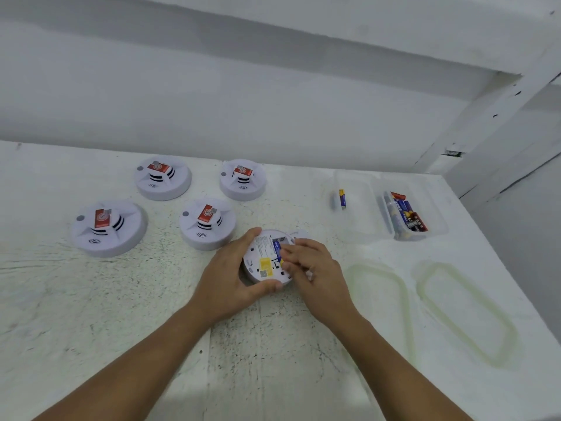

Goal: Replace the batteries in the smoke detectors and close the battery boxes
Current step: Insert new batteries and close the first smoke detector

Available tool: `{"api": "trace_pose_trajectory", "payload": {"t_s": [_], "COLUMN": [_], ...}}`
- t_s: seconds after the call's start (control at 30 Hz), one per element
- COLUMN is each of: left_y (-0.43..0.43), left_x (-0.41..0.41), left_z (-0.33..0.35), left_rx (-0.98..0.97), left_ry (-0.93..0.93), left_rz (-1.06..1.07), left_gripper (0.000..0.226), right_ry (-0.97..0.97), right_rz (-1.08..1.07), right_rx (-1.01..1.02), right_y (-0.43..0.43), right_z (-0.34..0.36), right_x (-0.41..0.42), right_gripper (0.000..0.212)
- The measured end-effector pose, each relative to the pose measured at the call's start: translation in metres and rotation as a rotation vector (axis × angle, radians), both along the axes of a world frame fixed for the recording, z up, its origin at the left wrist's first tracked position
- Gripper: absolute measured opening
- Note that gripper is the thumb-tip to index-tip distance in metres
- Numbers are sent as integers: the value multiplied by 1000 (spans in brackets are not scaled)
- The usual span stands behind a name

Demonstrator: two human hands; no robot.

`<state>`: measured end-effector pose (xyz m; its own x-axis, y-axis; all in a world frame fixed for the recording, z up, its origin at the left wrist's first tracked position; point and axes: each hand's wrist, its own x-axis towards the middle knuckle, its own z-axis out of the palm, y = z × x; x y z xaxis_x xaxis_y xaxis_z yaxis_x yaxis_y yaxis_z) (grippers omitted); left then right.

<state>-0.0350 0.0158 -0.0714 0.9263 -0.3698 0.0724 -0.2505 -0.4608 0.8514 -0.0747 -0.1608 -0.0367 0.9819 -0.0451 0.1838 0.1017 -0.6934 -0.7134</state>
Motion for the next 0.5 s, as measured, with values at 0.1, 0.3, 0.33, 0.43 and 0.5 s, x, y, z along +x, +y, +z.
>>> {"api": "trace_pose_trajectory", "payload": {"t_s": [0.1, 0.3, 0.33, 0.43, 0.5], "left_y": [0, -1, -1, -1, -1], "left_x": [0, -1, -1, -2, -1], "left_z": [0, 3, 4, 3, 4], "left_rx": [8, 27, 32, 43, 57], "left_ry": [-5, -18, -21, -25, -26], "left_rz": [1, 13, 13, 13, 15], "left_gripper": [100, 100, 100, 100, 101], "right_ry": [-19, -12, -8, 2, 10], "right_rz": [16, 34, 31, 46, 78], "right_rx": [-11, -33, -33, -43, -97], "right_y": [-1, -1, -1, -1, -1], "right_z": [-3, -6, -6, -7, -7], "right_x": [0, -1, -1, -3, -3], "right_gripper": [22, 29, 31, 34, 35]}}
